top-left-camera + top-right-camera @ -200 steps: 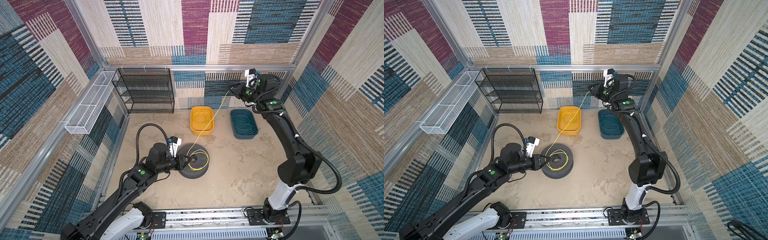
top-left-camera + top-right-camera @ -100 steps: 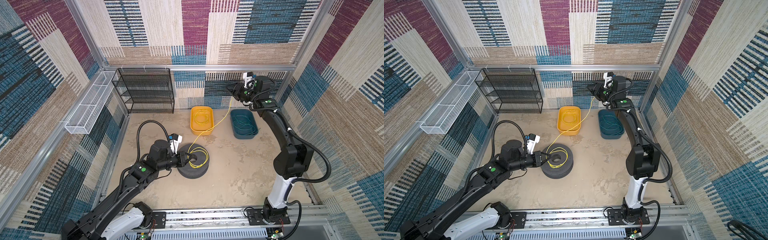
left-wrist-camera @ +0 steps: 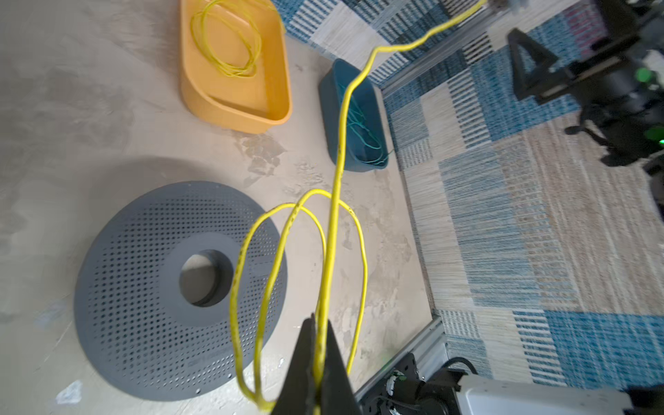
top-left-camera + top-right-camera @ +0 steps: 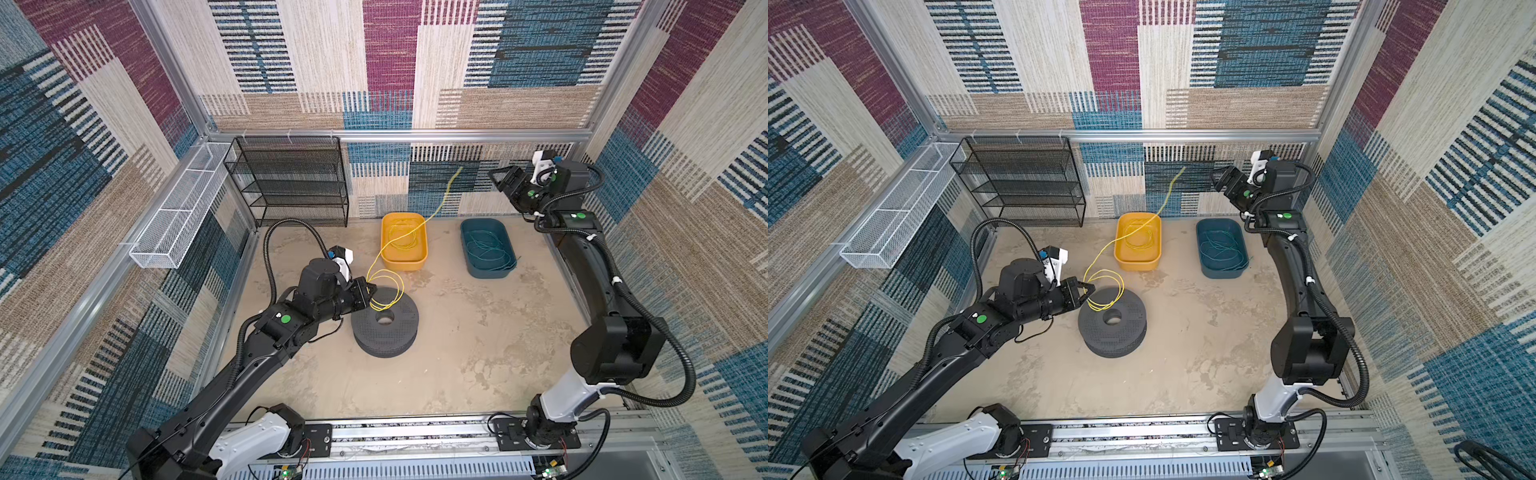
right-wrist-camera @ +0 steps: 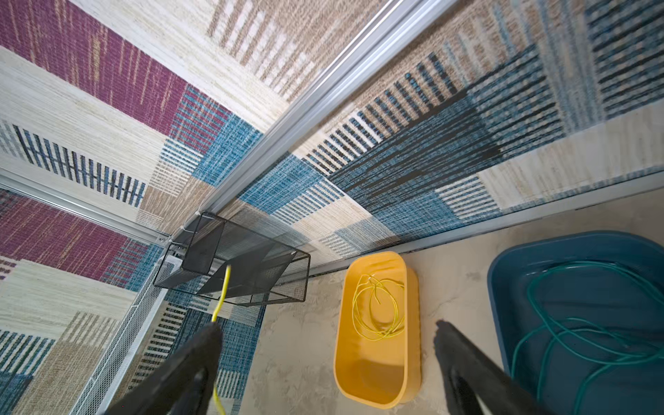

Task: Wrap the cables

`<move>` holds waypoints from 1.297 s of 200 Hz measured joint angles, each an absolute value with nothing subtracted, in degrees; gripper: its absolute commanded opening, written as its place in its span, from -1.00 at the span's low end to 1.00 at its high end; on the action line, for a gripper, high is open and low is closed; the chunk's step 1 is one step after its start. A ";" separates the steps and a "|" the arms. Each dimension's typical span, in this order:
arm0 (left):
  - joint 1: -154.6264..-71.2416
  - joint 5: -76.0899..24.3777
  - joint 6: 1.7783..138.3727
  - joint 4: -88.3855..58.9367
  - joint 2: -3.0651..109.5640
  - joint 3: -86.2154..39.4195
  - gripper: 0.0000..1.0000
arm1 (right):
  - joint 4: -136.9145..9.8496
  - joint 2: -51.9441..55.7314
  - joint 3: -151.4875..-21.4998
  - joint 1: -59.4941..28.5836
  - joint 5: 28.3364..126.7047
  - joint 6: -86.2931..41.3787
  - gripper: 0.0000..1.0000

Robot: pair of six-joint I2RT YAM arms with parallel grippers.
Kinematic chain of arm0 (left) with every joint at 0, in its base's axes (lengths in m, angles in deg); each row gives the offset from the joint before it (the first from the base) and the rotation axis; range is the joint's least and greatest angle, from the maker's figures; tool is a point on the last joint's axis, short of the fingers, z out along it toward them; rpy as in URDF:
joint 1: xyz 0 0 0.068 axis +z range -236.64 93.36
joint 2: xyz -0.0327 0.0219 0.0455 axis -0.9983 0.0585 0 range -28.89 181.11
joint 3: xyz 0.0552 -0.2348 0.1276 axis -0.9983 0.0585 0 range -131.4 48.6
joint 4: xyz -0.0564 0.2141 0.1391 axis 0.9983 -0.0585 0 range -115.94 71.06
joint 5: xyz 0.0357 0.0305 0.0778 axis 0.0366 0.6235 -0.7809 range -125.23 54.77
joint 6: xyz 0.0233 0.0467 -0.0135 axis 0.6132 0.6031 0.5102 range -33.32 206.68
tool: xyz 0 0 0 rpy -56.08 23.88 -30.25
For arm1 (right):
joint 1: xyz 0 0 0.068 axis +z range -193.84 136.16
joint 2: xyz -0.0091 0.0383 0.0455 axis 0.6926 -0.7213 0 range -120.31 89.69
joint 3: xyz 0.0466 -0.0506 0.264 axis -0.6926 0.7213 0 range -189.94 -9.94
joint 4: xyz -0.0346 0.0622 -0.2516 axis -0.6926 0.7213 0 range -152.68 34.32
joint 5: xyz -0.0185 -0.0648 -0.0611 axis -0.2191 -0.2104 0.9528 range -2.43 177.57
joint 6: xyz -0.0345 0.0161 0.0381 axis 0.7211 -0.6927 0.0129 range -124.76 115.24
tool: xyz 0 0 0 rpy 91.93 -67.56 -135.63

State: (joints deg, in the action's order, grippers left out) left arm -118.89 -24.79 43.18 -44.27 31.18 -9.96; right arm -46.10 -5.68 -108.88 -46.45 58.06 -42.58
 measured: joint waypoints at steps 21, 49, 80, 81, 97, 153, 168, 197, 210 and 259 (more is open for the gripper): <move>-118.52 -26.17 42.65 -45.80 31.16 -9.00 -1.00 | -46.21 -3.67 -108.57 -46.56 56.61 -42.14 0.95; -118.17 -26.04 42.28 -45.93 31.64 -9.37 -1.00 | -49.38 2.76 -100.31 -46.25 53.51 -42.78 0.82; -117.89 -24.66 42.83 -44.94 34.00 -11.45 -1.00 | -51.26 12.05 -85.77 -37.60 52.55 -44.90 0.56; -117.87 -24.53 42.87 -44.90 34.07 -11.49 -1.00 | -51.33 12.48 -85.05 -36.85 52.50 -45.07 0.55; -117.80 -22.76 43.63 -44.24 35.25 -11.93 -1.00 | -53.78 16.88 -77.88 -28.77 52.57 -47.26 0.33; -117.85 -18.87 46.83 -42.43 37.21 -12.04 -1.00 | -60.49 15.11 -72.66 -10.47 55.24 -54.41 -0.49; -117.89 -18.21 47.57 -42.25 37.26 -12.04 -1.00 | -62.89 11.74 -73.88 -7.94 55.19 -55.80 -0.47; -117.91 -16.86 48.27 -42.23 37.15 -12.02 -1.00 | -63.74 6.78 -76.35 -4.73 55.83 -57.49 -0.26; -117.91 -16.77 48.36 -42.19 36.97 -11.91 -1.00 | -64.62 5.67 -76.86 -3.79 56.09 -58.27 -0.24; -117.91 -15.30 48.64 -41.66 36.82 -11.49 -1.00 | -66.28 3.37 -77.31 -2.54 56.44 -59.83 -0.32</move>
State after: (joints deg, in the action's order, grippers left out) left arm -117.91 -15.30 48.64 -41.66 36.82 -11.49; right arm -66.28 3.37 -77.31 -2.54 56.44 -59.83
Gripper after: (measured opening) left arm 0.052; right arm 0.338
